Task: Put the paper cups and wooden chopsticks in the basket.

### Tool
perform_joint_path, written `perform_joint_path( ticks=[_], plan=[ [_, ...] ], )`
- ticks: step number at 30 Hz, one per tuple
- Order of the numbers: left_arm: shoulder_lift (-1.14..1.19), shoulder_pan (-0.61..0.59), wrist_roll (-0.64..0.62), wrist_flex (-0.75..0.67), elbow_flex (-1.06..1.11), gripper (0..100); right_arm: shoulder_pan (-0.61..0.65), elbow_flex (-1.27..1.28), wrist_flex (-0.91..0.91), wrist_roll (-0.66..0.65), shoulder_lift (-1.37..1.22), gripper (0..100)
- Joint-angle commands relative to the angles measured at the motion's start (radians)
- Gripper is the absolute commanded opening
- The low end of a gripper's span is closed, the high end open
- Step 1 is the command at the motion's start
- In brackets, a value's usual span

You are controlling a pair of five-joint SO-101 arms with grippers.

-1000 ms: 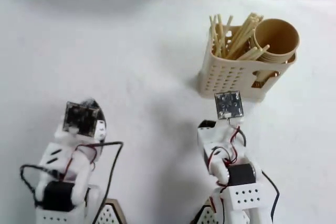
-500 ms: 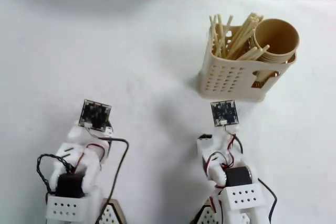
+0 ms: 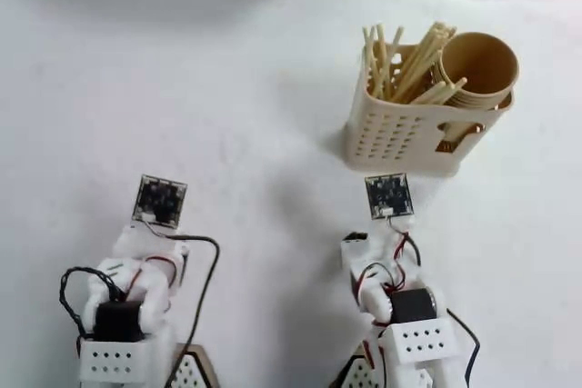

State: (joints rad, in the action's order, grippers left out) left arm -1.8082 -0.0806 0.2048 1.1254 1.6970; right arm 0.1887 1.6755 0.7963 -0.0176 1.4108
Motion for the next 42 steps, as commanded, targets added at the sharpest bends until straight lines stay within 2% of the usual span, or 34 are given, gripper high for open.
perform_joint_path(
  ticks=[1,8,42],
  plan=[
    [-0.008,-0.005,0.003,0.055,-0.005,2,-0.004,0.005,-0.001,-0.009,0.012,1.9],
    [-0.008,-0.005,0.002,0.137,-0.005,2,-0.004,0.005,-0.001,-0.009,0.012,1.9],
    [-0.008,-0.001,0.000,0.137,-0.005,2,-0.004,0.005,-0.001,-0.009,0.012,1.9]
  ],
)
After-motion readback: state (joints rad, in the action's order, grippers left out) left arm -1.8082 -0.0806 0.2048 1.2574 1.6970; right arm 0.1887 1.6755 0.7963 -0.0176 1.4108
